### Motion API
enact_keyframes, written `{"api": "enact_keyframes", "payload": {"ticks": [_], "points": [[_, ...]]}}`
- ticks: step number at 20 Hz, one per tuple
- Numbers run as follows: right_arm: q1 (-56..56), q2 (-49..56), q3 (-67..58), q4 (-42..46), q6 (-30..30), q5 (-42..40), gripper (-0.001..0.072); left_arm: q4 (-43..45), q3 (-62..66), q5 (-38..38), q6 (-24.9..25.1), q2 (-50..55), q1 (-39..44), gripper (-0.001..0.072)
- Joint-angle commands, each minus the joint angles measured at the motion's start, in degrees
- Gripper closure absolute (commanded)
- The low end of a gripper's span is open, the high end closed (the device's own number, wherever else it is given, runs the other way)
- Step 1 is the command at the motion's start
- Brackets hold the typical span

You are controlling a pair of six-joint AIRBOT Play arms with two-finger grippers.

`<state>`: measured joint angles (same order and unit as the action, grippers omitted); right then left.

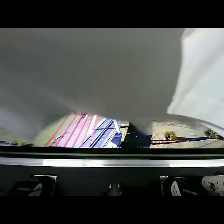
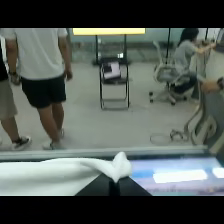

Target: Fold the shirts.

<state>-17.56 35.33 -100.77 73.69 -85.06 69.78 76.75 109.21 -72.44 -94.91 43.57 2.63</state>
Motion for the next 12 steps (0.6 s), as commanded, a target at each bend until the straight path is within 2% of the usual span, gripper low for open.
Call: {"api": "enact_keyframes", "payload": {"ticks": [1,3,5,7,9,12], "points": [[-0.02,9.42,-0.55,1.60,-0.68,13.60,0.0691,5.66,-10.19,-8.04,-0.28,3.41,-0.07,0.0683],[-0.02,19.15,-0.50,0.04,-0.81,19.87,0.0691,6.95,-19.93,-5.97,0.22,7.58,-0.07,0.0682],[-0.02,29.83,-0.50,-1.68,-1.03,19.93,0.0691,7.06,-28.81,0.79,0.42,13.35,-0.07,0.0682],[0.46,40.22,-0.52,-3.56,-2.97,15.61,0.0691,6.99,-33.05,8.46,0.39,21.14,-0.07,0.0682],[3.43,49.09,-0.55,-3.10,-3.85,7.54,0.0691,6.58,-32.24,13.70,0.39,29.94,-0.07,0.0682],[8.85,58.18,-0.55,-2.56,-4.46,-5.31,0.0690,6.23,-26.58,15.58,0.39,42.38,-0.22,0.0681]]}}
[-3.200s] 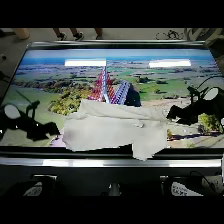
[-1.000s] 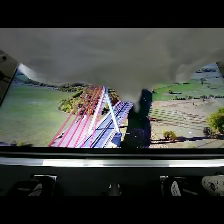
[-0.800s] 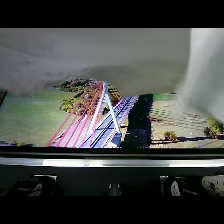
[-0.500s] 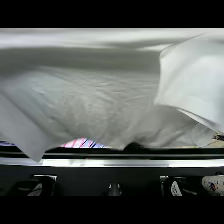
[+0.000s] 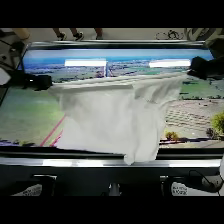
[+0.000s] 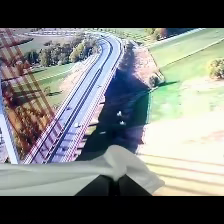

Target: Fold the shirts.

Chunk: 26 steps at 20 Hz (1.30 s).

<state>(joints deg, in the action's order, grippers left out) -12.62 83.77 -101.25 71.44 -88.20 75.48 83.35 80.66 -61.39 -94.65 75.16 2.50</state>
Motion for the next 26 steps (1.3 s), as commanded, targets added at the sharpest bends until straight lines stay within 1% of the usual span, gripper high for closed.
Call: {"api": "enact_keyframes", "payload": {"ticks": [1,2,4,5,6,7,8,9,10,11,12,13,15,16,18,19,20,22,23,24,26], "points": [[5.35,11.67,-0.07,-0.31,-2.49,-14.10,0.0690,-0.50,4.07,4.50,0.09,13.97,-0.17,0.0681],[6.80,13.46,-0.04,-0.17,-3.02,-16.20,0.0689,-1.40,5.99,4.48,0.11,16.74,-0.17,0.0681],[9.09,16.44,-0.04,-0.22,-6.16,-16.83,0.0689,-5.86,7.93,4.13,0.11,20.39,-0.17,0.0680],[10.14,17.53,-0.04,-0.26,-6.93,-16.13,0.0688,-8.20,8.09,3.50,0.11,21.22,-0.17,0.0663],[11.15,18.08,-0.07,-0.17,-6.69,-14.95,0.0674,-9.22,8.11,2.38,0.11,21.42,-0.17,0.0629],[11.50,17.88,-0.28,-0.33,-6.40,-13.66,0.0538,-9.18,8.63,0.04,0.39,21.31,-0.44,0.0537],[11.41,17.27,-1.22,-0.26,-6.23,-11.17,0.0368,-8.87,10.40,-4.57,1.27,21.27,-1.33,0.0266],[10.71,16.02,-2.45,0.59,-5.09,-7.50,0.0255,-7.08,12.85,-10.69,1.40,21.09,-2.71,0.0031],[9.49,14.23,-2.86,1.95,-3.91,-3.82,0.0198,-4.74,15.02,-17.18,2.95,20.68,-4.31,0.0041],[7.58,12.28,-2.86,3.89,-3.65,1.22,0.0193,-2.73,15.69,-23.02,4.72,19.58,-6.25,0.0046],[5.33,11.10,-2.73,4.48,-3.61,6.47,0.0193,-1.79,14.82,-26.62,4.63,18.08,-8.35,0.0046],[2.89,10.40,-1.81,4.13,-3.65,11.32,0.0194,-2.49,11.69,-27.93,3.93,15.67,-10.64,0.0052],[-0.48,8.83,3.96,4.02,-2.51,17.09,0.0208,-4.55,0.17,-26.80,3.89,9.70,-13.55,0.0056],[-1.25,7.37,8.50,4.02,-1.99,17.59,0.0227,-4.55,-7.98,-25.09,4.79,6.25,-14.36,0.0056],[-1.09,3.76,18.10,3.10,-0.39,15.47,0.0227,-5.03,-22.60,-19.32,5.84,0.74,-14.93,0.0057],[-1.09,2.14,22.10,1.11,-0.17,13.31,0.0227,-5.86,-28.37,-15.74,5.81,-1.11,-14.93,0.0081],[-1.09,1.07,24.98,-0.52,-0.22,11.61,0.0227,-7.23,-32.22,-13.00,5.86,-1.86,-14.93,0.0122],[-1.09,0.33,28.02,-1.16,-0.20,10.80,0.0227,-12.66,-36.54,-9.81,8.70,-1.51,-14.91,0.0122],[-1.09,0.33,28.35,-1.14,0.24,11.23,0.0227,-15.19,-37.57,-8.09,9.35,-1.33,-14.91,0.0122],[-1.09,0.28,28.35,-1.14,0.59,11.58,0.0227,-16.83,-38.16,-6.82,9.40,-1.29,-14.84,0.0122],[-1.09,0.28,28.35,-0.50,0.63,12.13,0.0227,-17.40,-38.49,-5.42,9.29,-1.09,-14.29,0.0123]]}}
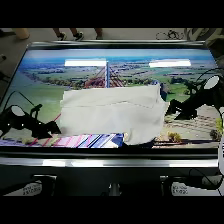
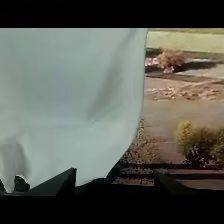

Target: Fold the shirts.

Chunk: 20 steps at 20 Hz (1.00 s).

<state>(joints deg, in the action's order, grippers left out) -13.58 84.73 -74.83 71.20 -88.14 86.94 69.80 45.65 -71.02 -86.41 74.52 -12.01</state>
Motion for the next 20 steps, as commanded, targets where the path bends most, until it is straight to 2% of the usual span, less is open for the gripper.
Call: {"api": "enact_keyframes", "payload": {"ticks": [1,2,4,6,7,9,10,17,18,19,20], "points": [[-0.13,-0.68,1.92,-0.02,0.59,0.98,0.0227,-3.98,-3.48,5.35,0.94,-0.26,0.39,0.0123],[-0.13,-0.68,1.92,0.26,0.85,1.27,0.0227,-4.87,-3.48,6.86,0.96,-0.09,0.52,0.0126],[-0.13,-0.68,2.08,2.71,0.83,1.44,0.0226,-6.38,-3.48,9.70,0.92,0.39,1.09,0.0244],[-0.15,-0.70,4.22,6.91,0.83,1.68,0.0218,-7.08,-3.50,10.29,0.46,0.81,2.54,0.0262],[-0.13,-0.90,5.88,6.97,1.01,1.20,0.0207,-7.04,-3.50,10.58,0.46,0.87,3.45,0.0351],[-0.13,-1.97,9.99,4.22,1.46,-1.73,0.0205,-7.10,-3.43,11.15,0.26,0.81,4.35,0.0636],[-0.13,-2.51,12.15,2.49,2.01,-3.58,0.0205,-7.13,-3.43,11.08,0.26,0.74,4.39,0.0681],[-0.13,-1.64,22.43,-9.01,3.58,-20.00,0.0229,-7.10,-3.43,10.16,0.31,-3.67,4.42,0.0682],[-0.13,-1.01,22.71,-9.49,3.56,-21.81,0.0254,-7.10,-3.43,10.01,0.33,-4.33,4.46,0.0682],[-0.13,-0.31,22.69,-9.49,3.28,-23.52,0.0334,-7.10,-3.43,10.01,0.31,-4.81,4.48,0.0682],[-0.13,0.17,22.67,-9.57,2.10,-25.57,0.0379,-7.15,-3.39,10.01,0.31,-5.16,4.48,0.0681]]}}
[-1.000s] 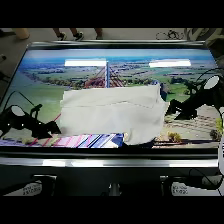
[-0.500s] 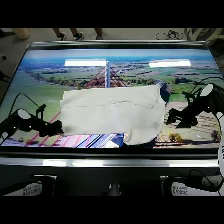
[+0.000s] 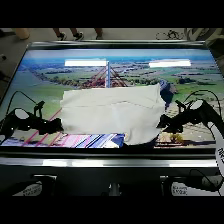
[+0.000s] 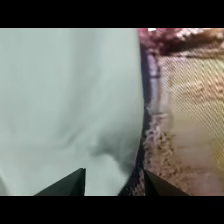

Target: Fold the shirts.

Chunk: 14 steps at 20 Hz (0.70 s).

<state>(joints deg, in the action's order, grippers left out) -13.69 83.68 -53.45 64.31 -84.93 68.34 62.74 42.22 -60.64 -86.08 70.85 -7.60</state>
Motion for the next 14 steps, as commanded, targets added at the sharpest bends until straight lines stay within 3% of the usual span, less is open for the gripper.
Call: {"api": "enact_keyframes", "payload": {"ticks": [1,2,5,8,11,12,14], "points": [[-0.02,1.20,1.25,-3.69,-1.25,-9.01,0.0587,-0.33,0.22,-0.39,-0.02,-1.55,0.07,0.0682],[-0.04,0.79,0.17,-4.68,-0.20,-8.17,0.0691,-0.46,0.90,-1.11,-0.02,-1.77,0.04,0.0682],[-0.13,-6.12,-8.83,-5.14,6.51,-0.57,0.0692,-0.04,9.38,-2.80,0.90,-7.34,0.02,0.0685],[-0.13,-21.88,-27.43,-4.37,8.33,-1.09,0.0692,0.74,31.80,-1.25,0.81,-19.47,-0.02,0.0685],[-0.13,-38.75,-45.11,0.20,8.26,-8.11,0.0693,3.63,56.68,6.71,0.81,-29.31,0.00,0.0685],[-0.13,-43.39,-48.22,2.91,8.00,-9.66,0.0693,6.36,63.01,6.58,0.46,-31.50,0.00,0.0686],[-0.13,-50.64,-50.53,11.21,1.42,-9.55,0.0694,12.52,70.31,1.70,-2.99,-34.51,-0.02,0.0685]]}}
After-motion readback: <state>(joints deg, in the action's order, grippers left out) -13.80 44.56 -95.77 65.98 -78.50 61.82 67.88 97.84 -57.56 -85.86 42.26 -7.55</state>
